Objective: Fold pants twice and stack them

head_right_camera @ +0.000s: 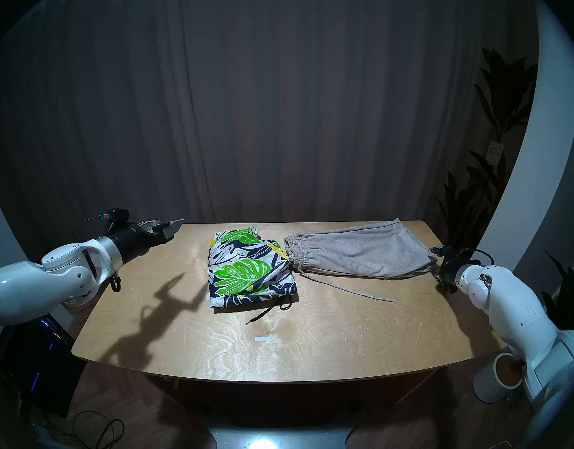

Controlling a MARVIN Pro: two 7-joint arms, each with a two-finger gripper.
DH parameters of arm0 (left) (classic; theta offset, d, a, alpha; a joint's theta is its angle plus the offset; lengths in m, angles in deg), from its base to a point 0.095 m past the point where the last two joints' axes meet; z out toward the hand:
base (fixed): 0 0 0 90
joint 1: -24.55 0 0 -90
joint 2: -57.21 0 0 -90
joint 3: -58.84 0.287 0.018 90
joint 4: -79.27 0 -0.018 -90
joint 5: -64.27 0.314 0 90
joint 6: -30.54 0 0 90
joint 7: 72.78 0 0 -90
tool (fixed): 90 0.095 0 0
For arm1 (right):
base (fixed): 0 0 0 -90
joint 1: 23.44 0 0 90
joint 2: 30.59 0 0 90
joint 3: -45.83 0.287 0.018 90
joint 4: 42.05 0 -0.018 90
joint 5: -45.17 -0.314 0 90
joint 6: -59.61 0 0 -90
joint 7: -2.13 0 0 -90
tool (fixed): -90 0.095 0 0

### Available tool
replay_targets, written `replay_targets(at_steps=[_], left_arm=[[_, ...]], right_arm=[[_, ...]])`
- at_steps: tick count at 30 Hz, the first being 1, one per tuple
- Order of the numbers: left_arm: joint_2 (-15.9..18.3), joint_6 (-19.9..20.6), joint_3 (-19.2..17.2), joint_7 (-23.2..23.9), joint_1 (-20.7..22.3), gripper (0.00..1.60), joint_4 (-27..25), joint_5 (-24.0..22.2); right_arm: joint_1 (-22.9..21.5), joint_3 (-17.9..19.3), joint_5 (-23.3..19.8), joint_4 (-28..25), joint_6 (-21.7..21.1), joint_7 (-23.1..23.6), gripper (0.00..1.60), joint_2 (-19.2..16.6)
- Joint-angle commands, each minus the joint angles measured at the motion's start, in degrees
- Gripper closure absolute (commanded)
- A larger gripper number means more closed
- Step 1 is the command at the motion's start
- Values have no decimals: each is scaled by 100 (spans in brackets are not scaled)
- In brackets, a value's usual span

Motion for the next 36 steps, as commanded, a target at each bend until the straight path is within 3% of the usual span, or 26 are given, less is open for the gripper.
replay_targets(at_steps=[1, 12, 28, 30, 36], left_arm=[[171, -153, -98, -667, 37, 0, -347, 101], [245, -334, -107, -1195, -60, 0, -555, 240], [295, -629, -111, -1564, -239, 0, -700, 359], [299, -662, -116, -1576, -263, 0, -707, 365], [307, -774, -150, -1625, -357, 0, -726, 404]], right_arm=[[-369, -191, 178, 242, -238, 3, 0, 295], [-913, -458, 576, 748, -377, 110, 0, 584], [-1539, -841, 1079, 1635, -533, 447, 0, 988], [-1576, -879, 1125, 1733, -554, 516, 33, 1020], [-1626, -965, 1207, 1924, -678, 706, 85, 1050]])
